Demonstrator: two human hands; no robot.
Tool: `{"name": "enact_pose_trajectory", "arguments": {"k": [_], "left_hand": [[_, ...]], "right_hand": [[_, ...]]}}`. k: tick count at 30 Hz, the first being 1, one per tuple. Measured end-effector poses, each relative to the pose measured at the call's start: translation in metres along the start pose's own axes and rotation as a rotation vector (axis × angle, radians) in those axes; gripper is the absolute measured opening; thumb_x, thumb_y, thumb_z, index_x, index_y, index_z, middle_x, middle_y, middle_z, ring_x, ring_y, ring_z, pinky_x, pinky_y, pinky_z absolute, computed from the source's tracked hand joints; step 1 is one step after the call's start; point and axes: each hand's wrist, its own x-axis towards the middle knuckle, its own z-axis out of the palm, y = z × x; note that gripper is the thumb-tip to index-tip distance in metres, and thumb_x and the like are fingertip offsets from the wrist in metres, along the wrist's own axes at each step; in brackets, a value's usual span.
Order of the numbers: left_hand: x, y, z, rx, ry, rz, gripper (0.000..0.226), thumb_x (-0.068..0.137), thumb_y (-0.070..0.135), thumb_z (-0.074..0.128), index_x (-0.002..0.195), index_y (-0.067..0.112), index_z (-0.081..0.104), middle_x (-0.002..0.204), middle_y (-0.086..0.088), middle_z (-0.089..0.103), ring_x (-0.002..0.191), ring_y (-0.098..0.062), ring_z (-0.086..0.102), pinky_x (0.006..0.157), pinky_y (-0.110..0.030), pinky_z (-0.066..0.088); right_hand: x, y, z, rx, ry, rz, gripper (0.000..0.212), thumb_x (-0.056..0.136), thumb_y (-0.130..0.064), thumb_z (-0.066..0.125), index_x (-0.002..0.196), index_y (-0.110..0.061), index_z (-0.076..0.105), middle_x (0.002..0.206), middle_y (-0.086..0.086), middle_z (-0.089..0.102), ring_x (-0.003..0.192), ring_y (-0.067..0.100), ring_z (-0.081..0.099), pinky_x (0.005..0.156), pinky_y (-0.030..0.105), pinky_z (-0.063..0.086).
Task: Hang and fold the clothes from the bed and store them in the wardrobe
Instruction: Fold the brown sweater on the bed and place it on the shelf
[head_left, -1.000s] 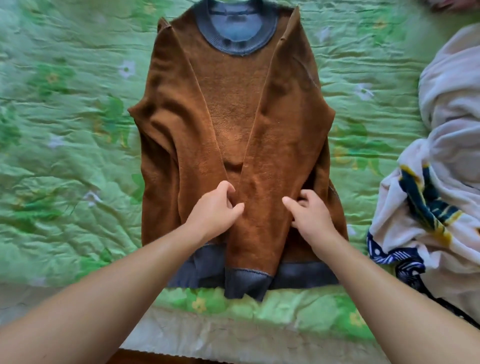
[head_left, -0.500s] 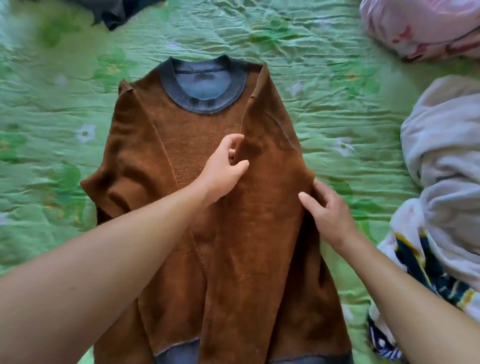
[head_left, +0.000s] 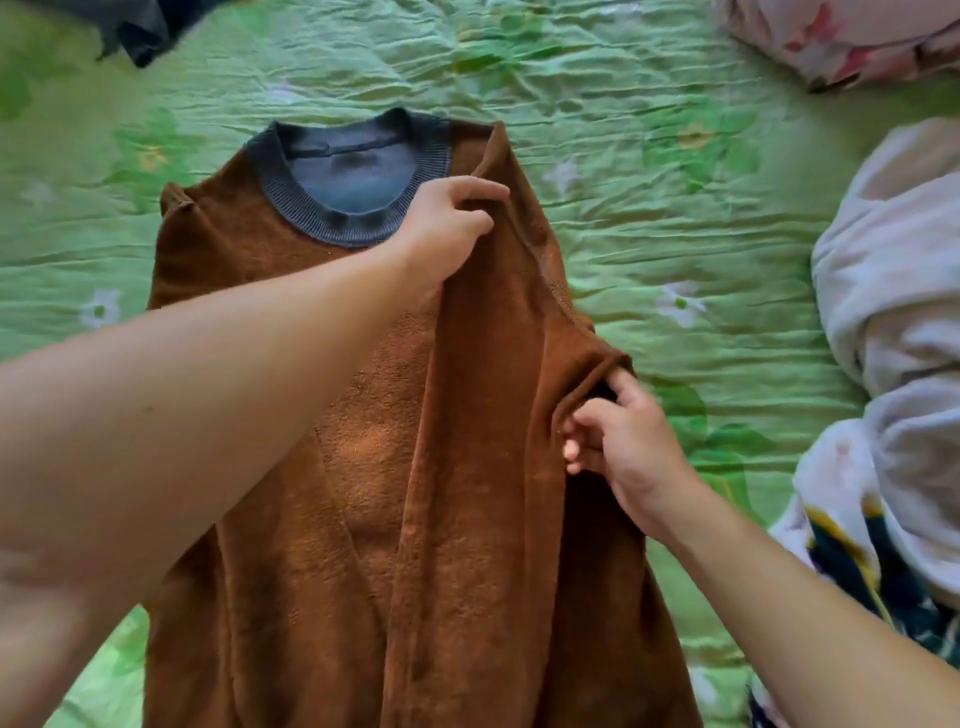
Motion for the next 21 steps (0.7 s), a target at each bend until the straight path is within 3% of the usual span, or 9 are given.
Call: {"name": "enact_pose_trajectory", "arguments": {"k": [4, 8, 10, 12, 16, 19, 21], "left_hand": [[0.013, 0.003, 0.001, -0.083, 0.048, -0.017, 0.043, 0.08, -0.003, 0.056, 0.103, 0.027, 0.078, 0.103, -0.008, 0.076, 0.09, -0.023, 0.074, 0.083, -0.038, 0.062], [0.02, 0.003, 0.008, -0.118, -0.014, -0.056, 0.05, 0.08, 0.0, 0.063, 0.12, 0.028, 0.072, 0.114, -0.009, 0.071, 0.096, -0.022, 0.072, 0.087, -0.036, 0.06], [0.015, 0.002, 0.01, -0.086, -0.047, -0.056, 0.058, 0.078, 0.001, 0.066, 0.129, 0.029, 0.066, 0.118, -0.009, 0.069, 0.1, -0.022, 0.071, 0.089, -0.036, 0.06], [0.005, -0.001, 0.006, -0.047, -0.049, -0.035, 0.064, 0.077, 0.002, 0.066, 0.135, 0.03, 0.061, 0.119, -0.009, 0.068, 0.103, -0.022, 0.07, 0.091, -0.037, 0.059], [-0.034, -0.014, -0.001, -0.039, -0.04, -0.027, 0.067, 0.084, 0.0, 0.065, 0.143, 0.029, 0.051, 0.123, -0.007, 0.062, 0.106, -0.018, 0.069, 0.086, -0.033, 0.06], [-0.094, -0.037, 0.003, 0.249, -0.043, 0.007, 0.067, 0.087, 0.013, 0.068, 0.147, 0.033, 0.046, 0.144, -0.002, 0.034, 0.131, -0.015, 0.046, 0.099, -0.014, 0.044], [-0.149, -0.06, 0.005, 0.476, -0.06, 0.057, 0.065, 0.091, 0.022, 0.068, 0.149, 0.033, 0.042, 0.155, 0.003, 0.015, 0.147, -0.021, 0.022, 0.116, -0.025, 0.028]], "right_hand": [[0.011, -0.019, -0.032, -0.027, 0.07, -0.019, 0.035, 0.091, -0.004, 0.045, 0.066, -0.02, 0.063, 0.053, 0.008, 0.054, 0.04, 0.023, 0.047, 0.037, 0.025, 0.04], [0.028, -0.023, -0.045, 0.05, 0.058, 0.05, 0.034, 0.097, -0.046, 0.054, 0.078, -0.02, 0.064, 0.064, 0.002, 0.062, 0.056, 0.018, 0.059, 0.05, 0.026, 0.05], [0.032, -0.015, -0.042, 0.036, 0.052, 0.02, 0.016, 0.097, -0.034, 0.063, 0.093, -0.019, 0.07, 0.081, 0.001, 0.073, 0.069, 0.015, 0.068, 0.055, 0.029, 0.055], [0.034, -0.012, -0.039, 0.015, 0.112, -0.014, 0.006, 0.094, -0.016, 0.067, 0.099, -0.016, 0.072, 0.085, 0.002, 0.075, 0.071, 0.015, 0.07, 0.055, 0.029, 0.056], [0.031, -0.019, -0.038, 0.041, 0.111, 0.048, 0.007, 0.096, -0.017, 0.065, 0.097, -0.019, 0.071, 0.089, 0.0, 0.077, 0.077, 0.015, 0.071, 0.061, 0.031, 0.058], [0.014, -0.017, -0.039, 0.076, -0.007, 0.068, 0.014, 0.095, -0.016, 0.066, 0.107, -0.022, 0.069, 0.1, 0.001, 0.077, 0.088, 0.018, 0.075, 0.069, 0.041, 0.062], [-0.008, -0.007, -0.031, -0.02, -0.016, 0.061, 0.022, 0.093, -0.015, 0.069, 0.114, -0.021, 0.064, 0.106, 0.002, 0.077, 0.095, 0.018, 0.075, 0.07, 0.045, 0.062]]}}
